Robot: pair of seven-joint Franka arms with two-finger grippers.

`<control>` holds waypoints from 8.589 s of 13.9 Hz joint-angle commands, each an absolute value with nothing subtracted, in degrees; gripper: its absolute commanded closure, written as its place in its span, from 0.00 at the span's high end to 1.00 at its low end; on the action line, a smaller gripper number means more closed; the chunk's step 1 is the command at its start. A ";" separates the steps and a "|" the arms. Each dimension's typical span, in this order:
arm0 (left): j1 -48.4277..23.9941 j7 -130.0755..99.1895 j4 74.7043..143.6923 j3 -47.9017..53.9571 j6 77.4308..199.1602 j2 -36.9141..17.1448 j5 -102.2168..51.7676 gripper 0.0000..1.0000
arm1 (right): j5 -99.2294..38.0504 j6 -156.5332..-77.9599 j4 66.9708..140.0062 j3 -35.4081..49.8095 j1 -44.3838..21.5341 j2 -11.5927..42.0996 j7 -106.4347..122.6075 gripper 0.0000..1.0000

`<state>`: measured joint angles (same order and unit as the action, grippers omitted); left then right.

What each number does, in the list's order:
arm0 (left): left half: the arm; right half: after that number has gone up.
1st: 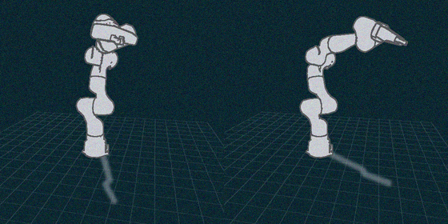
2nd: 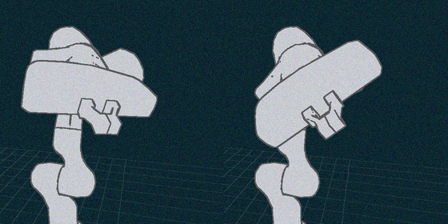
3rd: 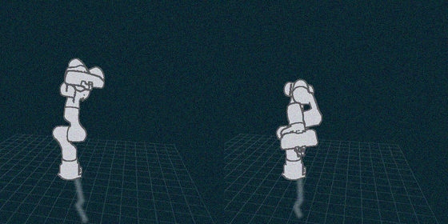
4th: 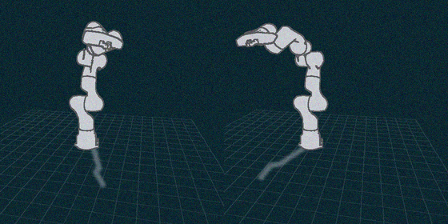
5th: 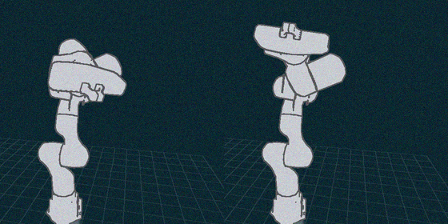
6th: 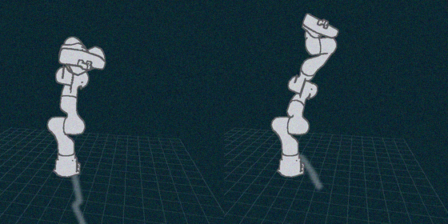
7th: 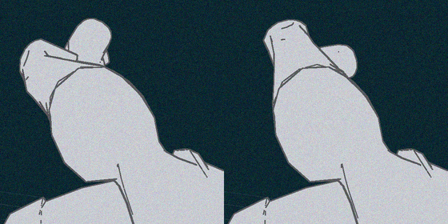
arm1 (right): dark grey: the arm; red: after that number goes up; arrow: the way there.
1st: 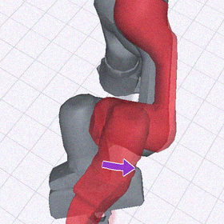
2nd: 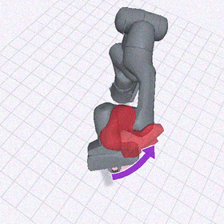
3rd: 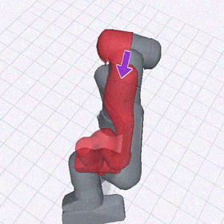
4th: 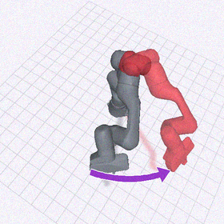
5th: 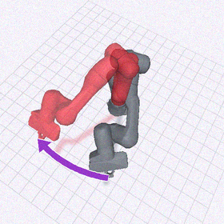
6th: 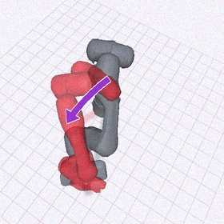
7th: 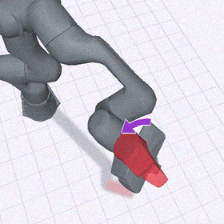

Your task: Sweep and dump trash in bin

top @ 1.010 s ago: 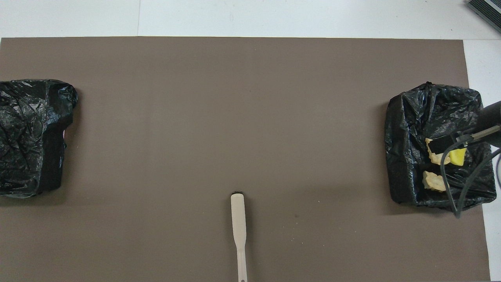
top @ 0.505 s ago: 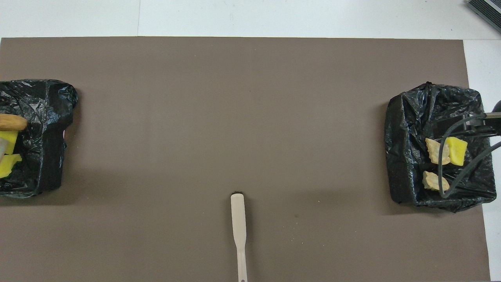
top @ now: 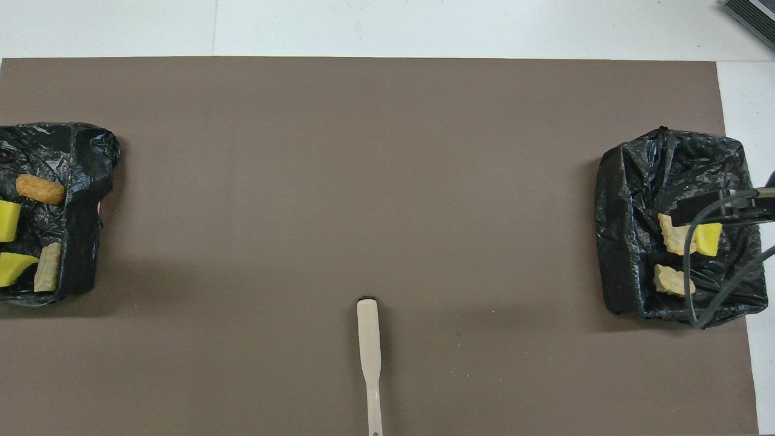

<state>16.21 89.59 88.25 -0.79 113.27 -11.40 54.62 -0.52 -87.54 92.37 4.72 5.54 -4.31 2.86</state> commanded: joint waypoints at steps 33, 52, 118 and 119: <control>5.99 70.71 100.10 -0.88 110.74 -6.60 15.29 0.00 | -0.79 -88.33 94.48 4.83 4.66 -6.15 0.09 1.00; -24.87 -4.38 104.24 -0.88 108.19 -8.17 -2.19 0.00 | -0.97 -88.15 94.31 4.83 4.75 -5.98 -2.46 1.00; -9.05 1.06 93.96 -1.76 81.30 8.53 1.32 1.00 | -0.97 -88.15 94.31 4.83 4.75 -5.98 -2.46 1.00; -8.97 0.97 93.87 -1.93 81.47 8.53 1.32 1.00 | -0.97 -88.15 94.31 4.83 4.75 -5.98 -2.46 1.00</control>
